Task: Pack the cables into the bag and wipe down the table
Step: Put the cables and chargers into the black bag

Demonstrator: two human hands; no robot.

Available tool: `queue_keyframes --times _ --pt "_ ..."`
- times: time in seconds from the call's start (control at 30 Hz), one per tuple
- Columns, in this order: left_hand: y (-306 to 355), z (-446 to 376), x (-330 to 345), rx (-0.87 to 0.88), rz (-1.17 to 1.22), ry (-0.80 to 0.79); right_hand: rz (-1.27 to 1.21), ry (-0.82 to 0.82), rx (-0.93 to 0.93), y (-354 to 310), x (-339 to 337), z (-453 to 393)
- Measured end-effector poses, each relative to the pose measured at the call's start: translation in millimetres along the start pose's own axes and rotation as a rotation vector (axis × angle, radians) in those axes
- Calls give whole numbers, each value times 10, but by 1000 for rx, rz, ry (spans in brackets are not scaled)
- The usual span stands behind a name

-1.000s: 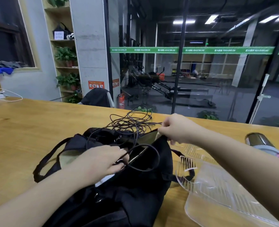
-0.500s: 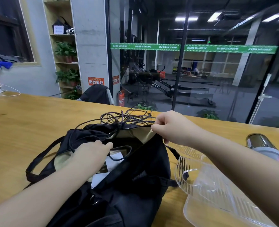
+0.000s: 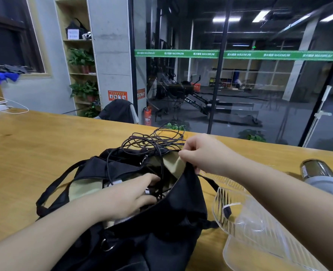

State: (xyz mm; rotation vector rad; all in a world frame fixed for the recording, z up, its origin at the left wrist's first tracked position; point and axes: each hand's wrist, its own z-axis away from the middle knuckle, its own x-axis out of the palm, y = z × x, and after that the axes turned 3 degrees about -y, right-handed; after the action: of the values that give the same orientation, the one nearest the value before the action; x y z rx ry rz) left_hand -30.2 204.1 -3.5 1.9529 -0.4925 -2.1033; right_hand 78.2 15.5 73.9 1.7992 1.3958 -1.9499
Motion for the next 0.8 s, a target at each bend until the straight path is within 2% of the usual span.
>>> queue_keyframes --times 0.07,0.13,0.2,0.33,0.4,0.43,0.5,0.57,0.67,0.8 --pt "-67 -67 39 17 -72 -10 19 -18 -6 23 34 -13" --pt "-197 -119 97 107 -160 -13 29 -35 -9 50 55 -17" --pt "-191 -185 -15 67 -302 -7 30 -56 -4 80 60 -19" --pt "-275 -43 -430 142 -286 283 24 -97 20 119 47 -33" --pt "-416 -211 -557 7 -259 423 35 -101 29 118 43 -49" --pt "-485 -322 -605 -126 -262 443 42 -105 33 113 46 -61" --pt "-545 -551 -671 -391 -131 401 70 -129 45 96 66 -94" --pt "-590 -745 -711 -553 131 358 123 -189 76 55 103 -138" --pt "-534 -1009 -737 -680 349 310 216 -271 136 6 184 -241" --pt "-284 -1281 -720 -717 346 239 280 -305 191 39 262 -360"
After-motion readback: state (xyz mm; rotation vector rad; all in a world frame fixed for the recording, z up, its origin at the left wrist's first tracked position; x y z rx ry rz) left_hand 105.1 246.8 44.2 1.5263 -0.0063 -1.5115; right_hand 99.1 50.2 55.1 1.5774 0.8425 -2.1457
